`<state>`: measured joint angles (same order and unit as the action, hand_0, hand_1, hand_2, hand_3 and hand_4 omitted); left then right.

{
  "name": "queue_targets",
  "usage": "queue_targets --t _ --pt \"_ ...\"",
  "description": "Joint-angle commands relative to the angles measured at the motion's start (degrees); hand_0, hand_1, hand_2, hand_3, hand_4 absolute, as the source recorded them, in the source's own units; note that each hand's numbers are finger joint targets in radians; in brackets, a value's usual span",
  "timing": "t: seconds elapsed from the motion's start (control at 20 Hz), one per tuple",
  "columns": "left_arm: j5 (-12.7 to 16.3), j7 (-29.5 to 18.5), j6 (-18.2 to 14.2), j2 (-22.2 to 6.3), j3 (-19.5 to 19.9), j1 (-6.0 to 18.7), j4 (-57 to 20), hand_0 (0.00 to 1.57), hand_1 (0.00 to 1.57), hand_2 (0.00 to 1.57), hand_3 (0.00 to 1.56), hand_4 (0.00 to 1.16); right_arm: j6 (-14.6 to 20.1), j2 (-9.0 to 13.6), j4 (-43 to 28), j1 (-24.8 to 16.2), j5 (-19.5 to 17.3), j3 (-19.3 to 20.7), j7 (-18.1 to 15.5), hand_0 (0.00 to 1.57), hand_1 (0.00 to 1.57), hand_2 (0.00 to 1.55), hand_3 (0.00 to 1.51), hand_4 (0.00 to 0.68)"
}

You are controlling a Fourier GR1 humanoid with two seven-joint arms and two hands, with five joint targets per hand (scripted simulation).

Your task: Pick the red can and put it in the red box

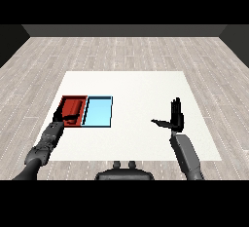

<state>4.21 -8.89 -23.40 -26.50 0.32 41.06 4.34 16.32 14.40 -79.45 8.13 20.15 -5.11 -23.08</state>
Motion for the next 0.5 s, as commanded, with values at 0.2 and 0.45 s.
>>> queue_targets --t 0.2,0.45 --pt "7.15 -16.25 8.82 -1.71 7.29 0.65 10.26 1.36 1.36 1.25 0.00 0.00 -3.56 1.29 -1.21 0.25 0.43 0.32 -1.11 0.00 0.00 0.00 0.00 0.000" --pt "9.90 -23.53 15.94 3.51 7.58 -3.65 19.95 0.00 0.00 0.00 0.00 0.00 -2.34 -0.09 -4.32 2.63 -0.53 -1.94 1.91 0.00 0.00 0.00 0.00 0.000"
